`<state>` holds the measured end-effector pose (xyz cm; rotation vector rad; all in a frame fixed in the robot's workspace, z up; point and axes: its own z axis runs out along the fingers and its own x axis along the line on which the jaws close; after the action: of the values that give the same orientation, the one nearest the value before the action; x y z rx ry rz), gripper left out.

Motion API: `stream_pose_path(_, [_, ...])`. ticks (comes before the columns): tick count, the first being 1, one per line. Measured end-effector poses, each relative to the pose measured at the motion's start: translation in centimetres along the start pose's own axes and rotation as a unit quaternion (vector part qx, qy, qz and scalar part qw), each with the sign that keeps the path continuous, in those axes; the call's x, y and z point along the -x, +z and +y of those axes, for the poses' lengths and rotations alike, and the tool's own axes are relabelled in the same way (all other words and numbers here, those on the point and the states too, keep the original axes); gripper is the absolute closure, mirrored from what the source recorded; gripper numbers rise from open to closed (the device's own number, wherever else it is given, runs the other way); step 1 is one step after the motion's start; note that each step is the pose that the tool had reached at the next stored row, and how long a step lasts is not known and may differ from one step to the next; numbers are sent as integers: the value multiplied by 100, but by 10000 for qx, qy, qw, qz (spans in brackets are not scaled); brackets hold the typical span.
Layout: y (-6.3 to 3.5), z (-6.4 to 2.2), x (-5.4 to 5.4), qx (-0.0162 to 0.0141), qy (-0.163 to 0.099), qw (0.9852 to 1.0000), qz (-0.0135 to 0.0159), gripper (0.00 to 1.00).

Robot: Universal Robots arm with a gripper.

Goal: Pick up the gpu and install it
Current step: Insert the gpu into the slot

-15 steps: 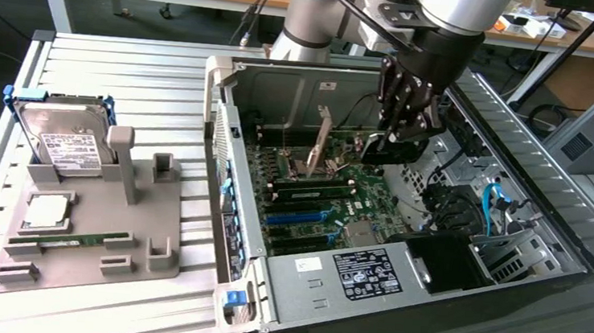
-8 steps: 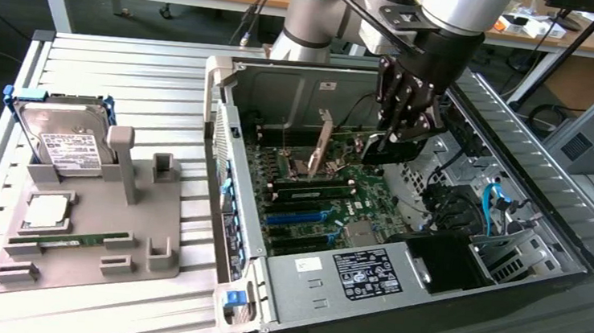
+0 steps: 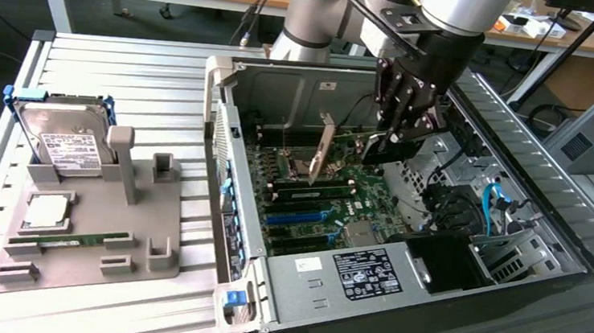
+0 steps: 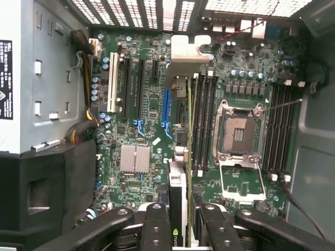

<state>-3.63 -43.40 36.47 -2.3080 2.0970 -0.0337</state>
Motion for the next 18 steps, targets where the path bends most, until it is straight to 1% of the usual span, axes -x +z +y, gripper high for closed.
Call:
stream_pose_path(3, [1,0,0,0,-118,9999,-3,73])
stream_pose_path(6, [1,0,0,0,-139,9999,-4,73])
stream_pose_path(7, [2,0,0,1,-112,9999,-3,73])
stream_pose_path(11, [9,0,0,0,157,9999,4,73])
stream_pose_path(12, [10,1,-1,-1,198,9998,-13,73])
stream_pose_path(14, [10,0,0,-10,252,9996,-121,73])
stream_pose_path(15, [9,0,-1,-13,270,9995,-164,73])
stream_pose_path(16, [10,1,-2,-15,277,9994,-197,73])
stream_pose_path(17, [10,1,-3,-16,278,9994,-211,73])
stream_pose_path(18, [10,1,-2,-16,278,9994,-211,73])
